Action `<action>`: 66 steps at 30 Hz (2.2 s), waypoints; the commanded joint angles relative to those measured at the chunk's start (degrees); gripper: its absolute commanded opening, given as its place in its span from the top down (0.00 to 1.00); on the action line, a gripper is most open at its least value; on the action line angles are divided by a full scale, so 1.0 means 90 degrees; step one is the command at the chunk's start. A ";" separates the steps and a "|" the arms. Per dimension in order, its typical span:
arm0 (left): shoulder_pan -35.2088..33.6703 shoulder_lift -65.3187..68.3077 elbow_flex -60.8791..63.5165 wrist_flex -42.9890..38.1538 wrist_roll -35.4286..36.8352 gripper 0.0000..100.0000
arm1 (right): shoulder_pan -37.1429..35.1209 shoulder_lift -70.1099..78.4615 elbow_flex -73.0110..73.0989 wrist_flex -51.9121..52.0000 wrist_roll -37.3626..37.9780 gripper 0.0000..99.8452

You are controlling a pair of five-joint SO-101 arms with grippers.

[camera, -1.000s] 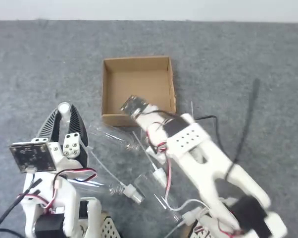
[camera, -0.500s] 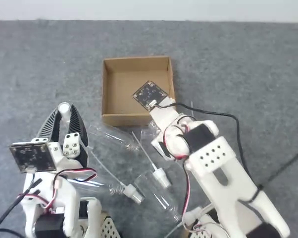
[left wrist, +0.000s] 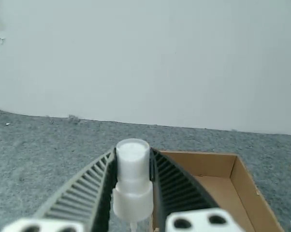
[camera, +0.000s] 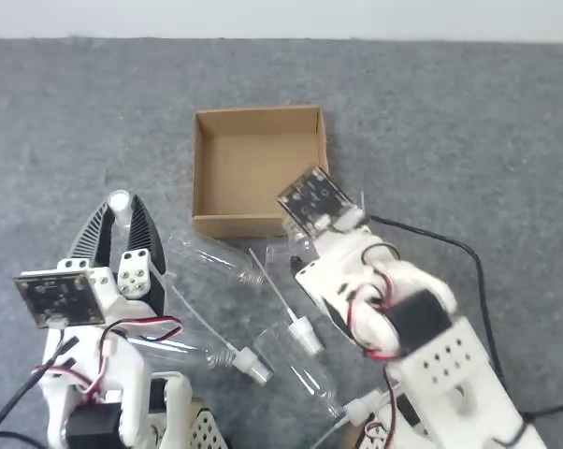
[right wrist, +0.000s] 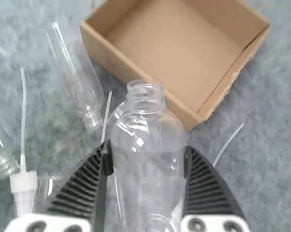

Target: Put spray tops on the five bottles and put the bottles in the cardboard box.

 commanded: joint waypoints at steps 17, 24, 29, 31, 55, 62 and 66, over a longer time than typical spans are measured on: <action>0.0039 -0.0029 -0.0386 -0.0781 0.0508 0.99 | 0.0093 -0.3600 0.1963 -0.0913 -0.0283 0.93; 0.0908 0.0000 -0.1304 -0.0772 0.0703 0.99 | 0.0093 -0.4645 0.2989 -0.1646 -0.0264 0.93; 0.1485 0.0010 -0.1333 -0.1123 0.0694 0.99 | 0.0093 -0.5348 0.3409 -0.1753 -0.0254 0.93; 0.1592 0.0010 -0.1363 -0.1377 0.0694 0.99 | 0.0093 -0.5348 0.3468 -0.1792 -0.0254 0.93; 0.1856 -0.0029 -0.1402 -0.1797 0.1192 0.99 | -0.0601 -0.5309 0.5402 -0.4293 0.0889 0.93; 0.1866 -0.0029 -0.1421 -0.1495 0.1270 0.99 | -0.0601 -0.5299 0.5519 -0.4508 0.0957 0.93; 0.1993 -0.0029 -0.1402 -0.1495 0.1280 0.99 | -0.0601 -0.5289 0.5519 -0.4498 0.0957 0.93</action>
